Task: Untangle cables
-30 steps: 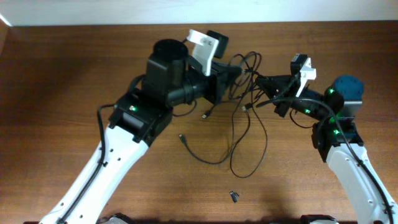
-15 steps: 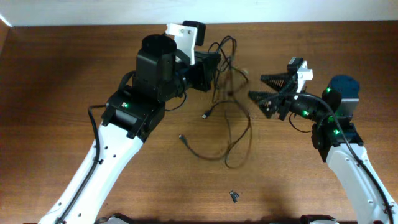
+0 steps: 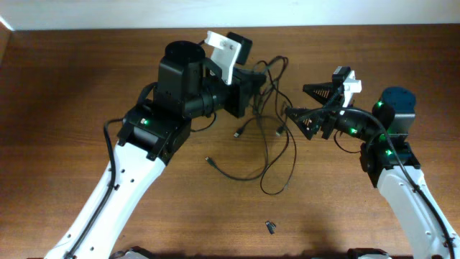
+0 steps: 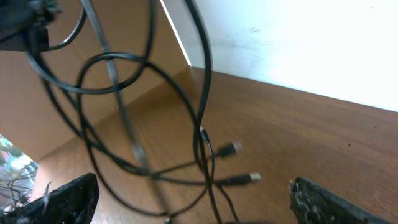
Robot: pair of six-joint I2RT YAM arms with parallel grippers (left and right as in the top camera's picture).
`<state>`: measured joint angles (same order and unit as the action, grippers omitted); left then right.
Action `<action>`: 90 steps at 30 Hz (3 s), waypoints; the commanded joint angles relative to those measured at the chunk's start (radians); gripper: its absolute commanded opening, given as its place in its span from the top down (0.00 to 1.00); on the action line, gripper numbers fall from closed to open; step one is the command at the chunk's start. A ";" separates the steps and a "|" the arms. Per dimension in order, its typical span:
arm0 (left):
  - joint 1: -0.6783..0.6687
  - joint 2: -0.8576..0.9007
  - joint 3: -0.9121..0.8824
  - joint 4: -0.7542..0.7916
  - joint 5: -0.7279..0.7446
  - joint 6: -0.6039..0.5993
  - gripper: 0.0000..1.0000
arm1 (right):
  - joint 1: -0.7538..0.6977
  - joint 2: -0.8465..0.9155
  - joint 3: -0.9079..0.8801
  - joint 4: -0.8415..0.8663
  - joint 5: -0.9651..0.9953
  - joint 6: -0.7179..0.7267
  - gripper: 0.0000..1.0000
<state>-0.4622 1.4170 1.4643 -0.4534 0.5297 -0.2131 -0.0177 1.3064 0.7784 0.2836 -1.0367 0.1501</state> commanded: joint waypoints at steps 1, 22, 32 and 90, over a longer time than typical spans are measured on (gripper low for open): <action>0.007 -0.026 0.010 0.003 0.194 0.174 1.00 | 0.004 -0.002 0.009 0.000 -0.006 -0.005 0.01; 0.007 -0.028 0.010 -0.051 -0.230 0.184 1.00 | -0.165 -0.002 0.009 -0.238 0.032 0.074 0.63; 0.007 -0.028 0.010 -0.097 0.253 0.334 1.00 | -0.165 -0.002 0.009 0.011 -0.276 0.067 0.01; -0.144 -0.032 0.010 -0.027 0.083 0.383 1.00 | -0.057 -0.002 0.009 0.294 -0.504 0.066 0.77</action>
<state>-0.6048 1.4155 1.4643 -0.4911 0.6125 0.1864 -0.0803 1.3075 0.7807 0.5785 -1.5345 0.2176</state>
